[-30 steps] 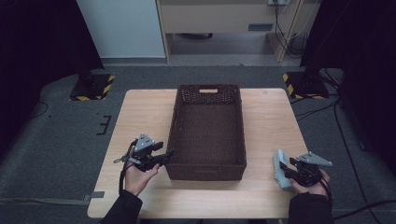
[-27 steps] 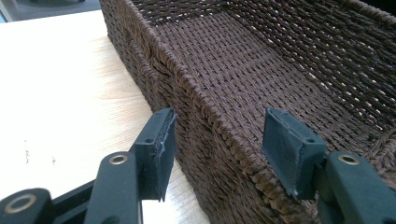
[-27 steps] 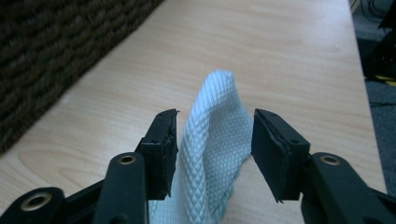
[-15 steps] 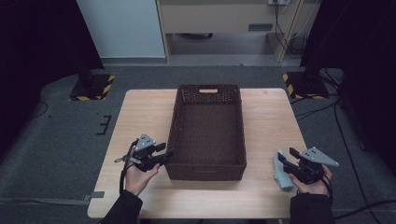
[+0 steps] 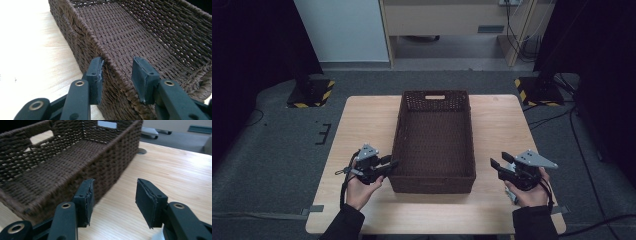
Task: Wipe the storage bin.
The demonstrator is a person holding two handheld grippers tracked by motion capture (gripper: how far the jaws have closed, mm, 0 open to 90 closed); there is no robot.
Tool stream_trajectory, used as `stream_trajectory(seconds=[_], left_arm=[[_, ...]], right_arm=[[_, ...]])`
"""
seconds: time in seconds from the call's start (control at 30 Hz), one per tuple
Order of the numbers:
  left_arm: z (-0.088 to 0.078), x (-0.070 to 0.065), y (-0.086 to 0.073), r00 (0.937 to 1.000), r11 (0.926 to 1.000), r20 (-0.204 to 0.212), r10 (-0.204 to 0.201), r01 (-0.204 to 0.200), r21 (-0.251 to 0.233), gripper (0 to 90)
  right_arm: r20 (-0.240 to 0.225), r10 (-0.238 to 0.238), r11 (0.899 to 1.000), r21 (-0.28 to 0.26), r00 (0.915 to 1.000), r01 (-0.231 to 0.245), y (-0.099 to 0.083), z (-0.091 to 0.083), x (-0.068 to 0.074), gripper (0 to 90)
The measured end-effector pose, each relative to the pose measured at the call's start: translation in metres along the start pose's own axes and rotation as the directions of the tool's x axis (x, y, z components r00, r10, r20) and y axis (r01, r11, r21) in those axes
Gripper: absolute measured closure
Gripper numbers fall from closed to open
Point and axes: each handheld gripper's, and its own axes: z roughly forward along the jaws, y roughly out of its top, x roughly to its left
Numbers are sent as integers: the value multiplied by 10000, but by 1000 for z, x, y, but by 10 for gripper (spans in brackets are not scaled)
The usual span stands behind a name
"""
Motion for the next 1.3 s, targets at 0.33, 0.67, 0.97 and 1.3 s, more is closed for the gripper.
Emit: stream_trajectory(seconds=[0.33, 0.67, 0.97, 1.3], left_arm=[[2, -7, -3, 9999, 9998, 149, 30, -33, 201, 588], [1, -11, -1, 9953, 9947, 12, 971, -971, 329, 480], [-5, -5, 4, 9976, 9974, 53, 689, -688, -218, 447], [3, -10, 4, 9956, 9969, 523, 780, -773, -155, 483]], right_arm=[[-1290, 46, 9999, 97, 9916, -34, 16, 28, 28, 524], [-1366, 3, 9978, 659, 9906, 88, 11, 51, 32, 632], [-1140, 54, 9980, 627, 9935, 18, 12, 55, 24, 681], [-547, -414, 9976, 534, 9976, 444, 13, 48, 23, 707]])
